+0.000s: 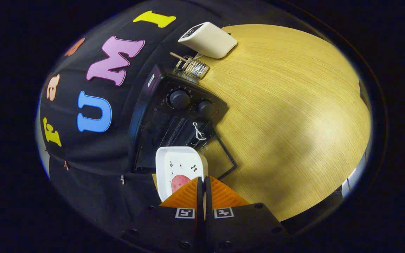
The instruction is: Open the toaster oven, put the food inside, and close the toaster oven door.
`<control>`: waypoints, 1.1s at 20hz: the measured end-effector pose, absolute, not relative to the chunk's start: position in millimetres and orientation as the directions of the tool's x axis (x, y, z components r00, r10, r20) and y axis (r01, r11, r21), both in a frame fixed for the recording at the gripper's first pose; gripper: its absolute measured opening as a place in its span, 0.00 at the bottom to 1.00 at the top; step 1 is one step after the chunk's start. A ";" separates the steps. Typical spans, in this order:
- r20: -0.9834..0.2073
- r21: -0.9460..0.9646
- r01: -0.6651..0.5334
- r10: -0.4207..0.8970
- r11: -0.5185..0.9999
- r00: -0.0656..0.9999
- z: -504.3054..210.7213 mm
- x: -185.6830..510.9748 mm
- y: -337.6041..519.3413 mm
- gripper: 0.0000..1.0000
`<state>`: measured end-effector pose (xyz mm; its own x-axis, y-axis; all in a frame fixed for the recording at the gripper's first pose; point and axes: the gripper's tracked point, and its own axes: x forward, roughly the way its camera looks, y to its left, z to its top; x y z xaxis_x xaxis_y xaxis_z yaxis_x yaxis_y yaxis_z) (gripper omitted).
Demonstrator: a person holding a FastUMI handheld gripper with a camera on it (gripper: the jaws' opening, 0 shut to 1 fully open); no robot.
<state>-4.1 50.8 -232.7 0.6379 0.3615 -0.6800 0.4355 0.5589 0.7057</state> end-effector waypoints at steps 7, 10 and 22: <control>-0.655 0.709 0.427 0.302 0.561 0.692 -239.8 51.7 89.9 0.05; -0.636 0.722 0.442 0.261 0.531 0.726 -241.5 74.2 99.7 0.05; -0.610 0.771 0.553 0.117 0.314 0.784 -260.7 133.3 115.1 0.05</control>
